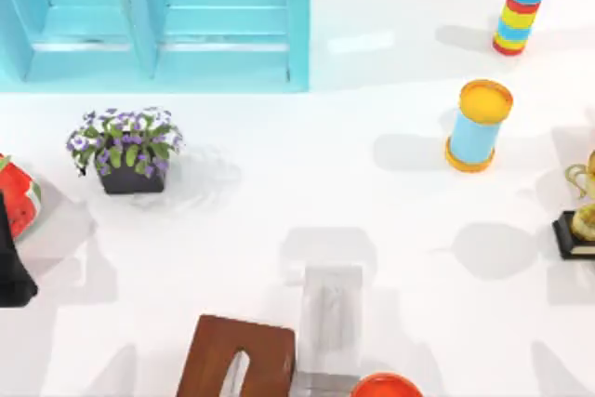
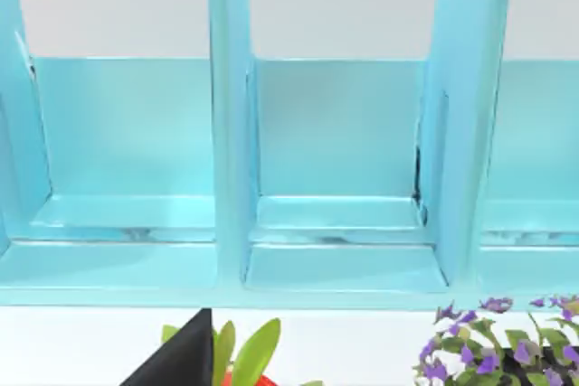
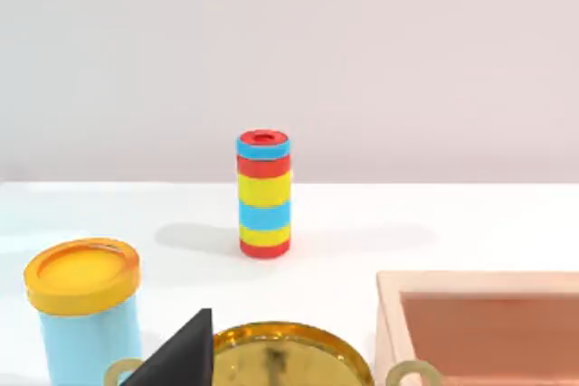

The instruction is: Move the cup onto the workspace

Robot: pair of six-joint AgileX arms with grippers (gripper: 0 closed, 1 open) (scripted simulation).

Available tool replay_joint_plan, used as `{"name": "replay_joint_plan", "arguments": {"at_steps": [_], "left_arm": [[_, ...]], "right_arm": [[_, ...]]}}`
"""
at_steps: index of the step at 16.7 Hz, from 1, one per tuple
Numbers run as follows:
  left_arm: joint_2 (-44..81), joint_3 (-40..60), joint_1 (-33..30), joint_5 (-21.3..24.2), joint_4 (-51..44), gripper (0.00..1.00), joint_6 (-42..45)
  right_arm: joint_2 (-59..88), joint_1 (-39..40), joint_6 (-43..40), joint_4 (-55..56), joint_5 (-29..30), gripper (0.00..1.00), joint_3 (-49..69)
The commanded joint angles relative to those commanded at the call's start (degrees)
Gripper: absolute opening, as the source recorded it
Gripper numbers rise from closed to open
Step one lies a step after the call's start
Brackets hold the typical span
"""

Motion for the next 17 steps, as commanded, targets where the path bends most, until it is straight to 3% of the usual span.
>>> {"name": "replay_joint_plan", "arguments": {"at_steps": [7, 17], "left_arm": [[0.0, 0.0, 0.0, 0.0, 0.0, 1.00, 0.0], [0.0, 0.0, 0.0, 0.0, 0.0, 1.00, 0.0]], "right_arm": [[9.3, -5.8, -5.6, -9.1, 0.2, 1.00, 9.0], [61.1, -29.2, -29.2, -50.0, 0.4, 1.00, 49.0]]}}
